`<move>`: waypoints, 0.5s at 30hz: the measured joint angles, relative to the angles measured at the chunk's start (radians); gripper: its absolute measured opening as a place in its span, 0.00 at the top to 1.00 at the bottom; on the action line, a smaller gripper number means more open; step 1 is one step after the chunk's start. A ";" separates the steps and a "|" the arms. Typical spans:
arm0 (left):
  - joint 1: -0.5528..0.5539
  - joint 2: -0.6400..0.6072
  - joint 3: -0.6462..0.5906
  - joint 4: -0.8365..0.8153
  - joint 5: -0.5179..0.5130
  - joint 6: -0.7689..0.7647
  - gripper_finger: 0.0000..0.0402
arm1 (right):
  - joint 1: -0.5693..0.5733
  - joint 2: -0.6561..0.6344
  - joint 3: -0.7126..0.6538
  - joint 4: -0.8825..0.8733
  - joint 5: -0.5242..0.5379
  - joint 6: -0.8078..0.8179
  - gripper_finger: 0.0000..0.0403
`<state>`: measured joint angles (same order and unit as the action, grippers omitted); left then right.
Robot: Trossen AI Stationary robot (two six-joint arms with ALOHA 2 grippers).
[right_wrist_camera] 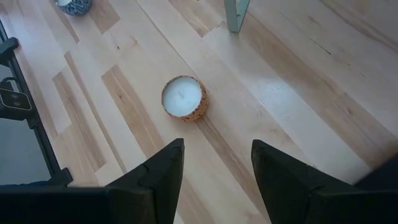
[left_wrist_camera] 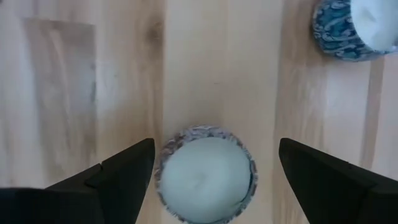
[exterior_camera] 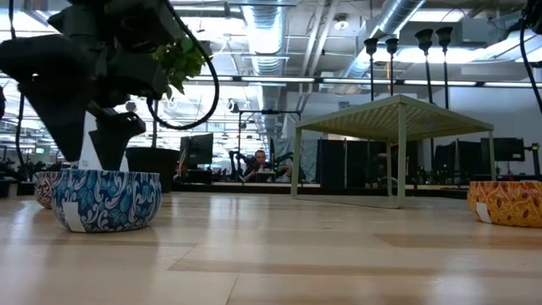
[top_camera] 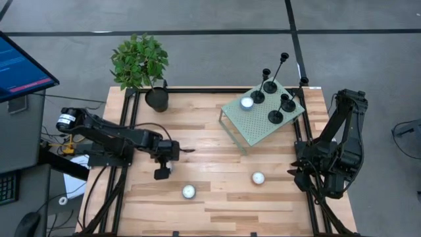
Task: Pick & Place candle stick holders
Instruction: Put the red scented candle on the shelf
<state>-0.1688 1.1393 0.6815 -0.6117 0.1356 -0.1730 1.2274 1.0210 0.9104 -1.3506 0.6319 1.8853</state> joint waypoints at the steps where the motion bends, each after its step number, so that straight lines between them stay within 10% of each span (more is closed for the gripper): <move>1: -0.009 0.001 -0.006 0.007 -0.001 0.000 0.14 | 0.000 0.000 0.000 0.000 0.000 0.000 0.55; 15: -0.041 0.002 -0.078 0.017 -0.027 -0.043 0.14 | 0.000 0.000 0.000 0.001 -0.003 0.000 0.55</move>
<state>-0.2100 1.1408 0.6033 -0.5947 0.1082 -0.2165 1.2274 1.0210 0.9104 -1.3495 0.6292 1.8858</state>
